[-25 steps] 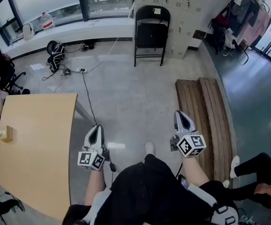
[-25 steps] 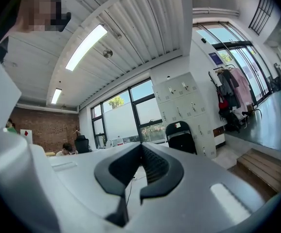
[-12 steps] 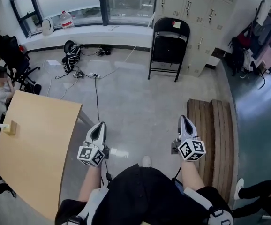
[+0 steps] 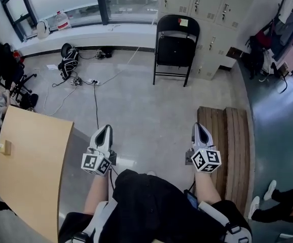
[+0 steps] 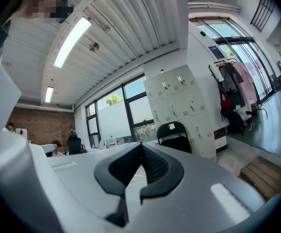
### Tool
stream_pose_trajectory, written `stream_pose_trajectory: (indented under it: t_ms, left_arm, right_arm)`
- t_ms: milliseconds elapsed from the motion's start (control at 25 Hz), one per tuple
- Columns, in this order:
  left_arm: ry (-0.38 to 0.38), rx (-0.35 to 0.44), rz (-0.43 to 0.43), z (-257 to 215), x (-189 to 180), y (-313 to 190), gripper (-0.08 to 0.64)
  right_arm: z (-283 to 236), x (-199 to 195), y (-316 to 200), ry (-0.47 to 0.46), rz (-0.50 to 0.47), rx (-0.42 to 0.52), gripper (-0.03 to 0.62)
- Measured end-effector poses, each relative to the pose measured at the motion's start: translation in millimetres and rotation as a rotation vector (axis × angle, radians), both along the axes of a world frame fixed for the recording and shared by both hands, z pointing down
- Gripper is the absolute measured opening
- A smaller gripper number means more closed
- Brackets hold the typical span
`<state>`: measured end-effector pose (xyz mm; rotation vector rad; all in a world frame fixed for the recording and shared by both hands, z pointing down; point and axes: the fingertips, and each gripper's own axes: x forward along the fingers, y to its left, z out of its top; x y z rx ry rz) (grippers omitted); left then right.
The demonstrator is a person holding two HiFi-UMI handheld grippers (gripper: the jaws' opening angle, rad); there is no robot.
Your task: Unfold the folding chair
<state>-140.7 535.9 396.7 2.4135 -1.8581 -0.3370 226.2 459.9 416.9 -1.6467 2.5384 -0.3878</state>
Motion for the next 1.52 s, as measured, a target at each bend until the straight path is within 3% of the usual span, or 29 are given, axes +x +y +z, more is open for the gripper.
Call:
stream_pose_trajectory:
  t_ms: [320,560,920,1120,1520]
  left_arm:
    - [0.006,-0.039,0.023,17,-5,-46,0.0]
    - [0.03,-0.039,0.024,29,-43,-107,0.0]
    - [0.057,0.017,0.045,10,-111,-210,0.0]
    - [0.057,-0.012,0.118,14,-127,-247,0.0]
    - [0.09,-0.079,0.127,41,-149,-289,0.0]
  right_arm:
    - [23,0,-47,-0.003,0.027,-0.051,0.005]
    - [17,-35,-98,0.018,0.042,-0.032,0.006]
    - [-9,-106,-188,0.033,0.061,0.017,0.006]
    - [-18,-141,-222,0.041,0.083,0.049,0.006]
    - [-4,-165,-250,0.046,0.08,0.006,0.006]
